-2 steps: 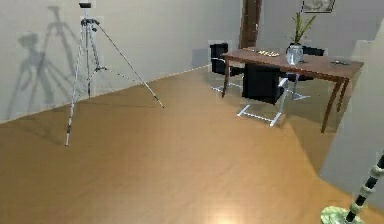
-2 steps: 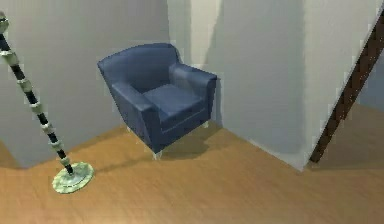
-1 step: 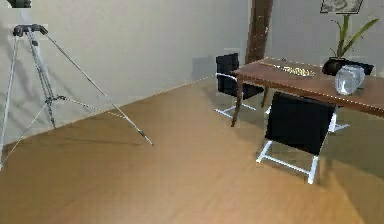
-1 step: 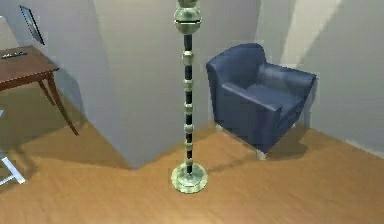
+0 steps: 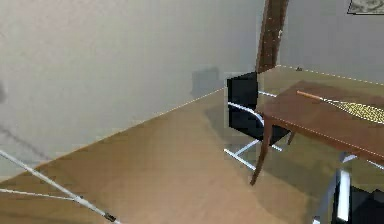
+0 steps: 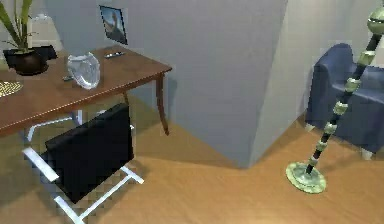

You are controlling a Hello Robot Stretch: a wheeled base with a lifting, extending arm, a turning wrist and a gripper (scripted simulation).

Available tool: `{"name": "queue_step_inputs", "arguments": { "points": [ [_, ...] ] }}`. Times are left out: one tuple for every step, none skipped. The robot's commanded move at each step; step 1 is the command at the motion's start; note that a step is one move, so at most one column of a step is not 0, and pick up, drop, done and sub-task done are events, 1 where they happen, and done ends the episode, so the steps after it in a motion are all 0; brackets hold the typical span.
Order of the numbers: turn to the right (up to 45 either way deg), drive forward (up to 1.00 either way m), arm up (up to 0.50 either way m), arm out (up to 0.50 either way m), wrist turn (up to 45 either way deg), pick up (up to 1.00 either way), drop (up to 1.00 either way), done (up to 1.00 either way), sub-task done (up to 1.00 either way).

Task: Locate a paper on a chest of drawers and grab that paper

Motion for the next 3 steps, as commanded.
{"name": "queue_step_inputs", "arguments": {
  "points": [
    [0.0, 1.00, 0.00, 0.00, 0.0, 0.00, 0.00, 0.00, 0.00],
    [0.0, 1.00, 0.00, 0.00, 0.0, 0.00, 0.00, 0.00, 0.00],
    [39.0, 0.00, 0.00, 0.00, 0.0, 0.00, 0.00, 0.00, 0.00]
  ]
}}
